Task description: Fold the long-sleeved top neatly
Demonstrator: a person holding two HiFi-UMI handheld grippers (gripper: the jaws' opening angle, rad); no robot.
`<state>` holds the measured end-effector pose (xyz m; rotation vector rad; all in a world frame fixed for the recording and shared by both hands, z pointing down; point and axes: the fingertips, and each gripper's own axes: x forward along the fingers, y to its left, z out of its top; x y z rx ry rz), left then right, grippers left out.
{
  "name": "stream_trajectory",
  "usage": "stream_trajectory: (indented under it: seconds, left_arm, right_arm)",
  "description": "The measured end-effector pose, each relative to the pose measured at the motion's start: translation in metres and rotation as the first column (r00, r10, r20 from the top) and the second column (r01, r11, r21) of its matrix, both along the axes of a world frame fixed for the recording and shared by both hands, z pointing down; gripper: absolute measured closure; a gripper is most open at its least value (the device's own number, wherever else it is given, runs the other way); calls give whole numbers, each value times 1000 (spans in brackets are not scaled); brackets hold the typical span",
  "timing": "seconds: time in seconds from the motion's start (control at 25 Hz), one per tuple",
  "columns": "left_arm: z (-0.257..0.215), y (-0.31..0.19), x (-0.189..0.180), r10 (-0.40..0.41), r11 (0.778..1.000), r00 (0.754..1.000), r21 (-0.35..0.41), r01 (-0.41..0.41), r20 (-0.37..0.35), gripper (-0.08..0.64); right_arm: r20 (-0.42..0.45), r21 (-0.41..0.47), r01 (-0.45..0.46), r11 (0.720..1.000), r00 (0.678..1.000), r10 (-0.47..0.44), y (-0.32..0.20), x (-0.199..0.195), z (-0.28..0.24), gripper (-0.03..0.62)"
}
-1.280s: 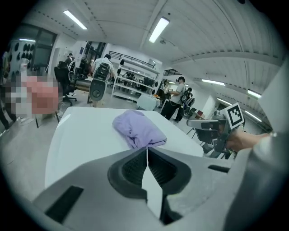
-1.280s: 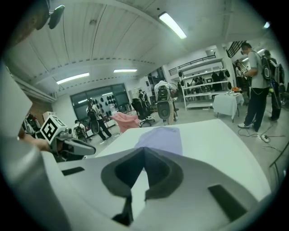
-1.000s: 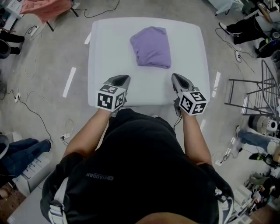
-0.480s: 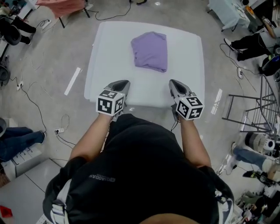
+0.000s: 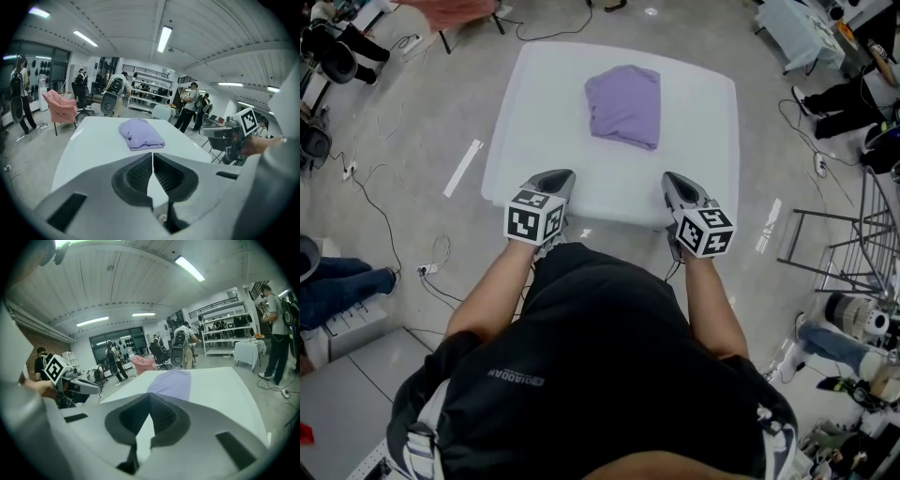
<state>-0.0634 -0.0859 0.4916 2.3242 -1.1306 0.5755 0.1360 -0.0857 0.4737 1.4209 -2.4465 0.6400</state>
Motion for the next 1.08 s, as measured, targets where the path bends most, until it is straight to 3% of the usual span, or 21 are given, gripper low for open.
stream_trajectory:
  seconds: [1.08]
  left_arm:
    - [2, -14, -3, 23, 1000, 1000, -13, -23, 6, 549]
  right_arm:
    - [-11, -51, -10, 999, 1000, 9, -11, -4, 17, 588]
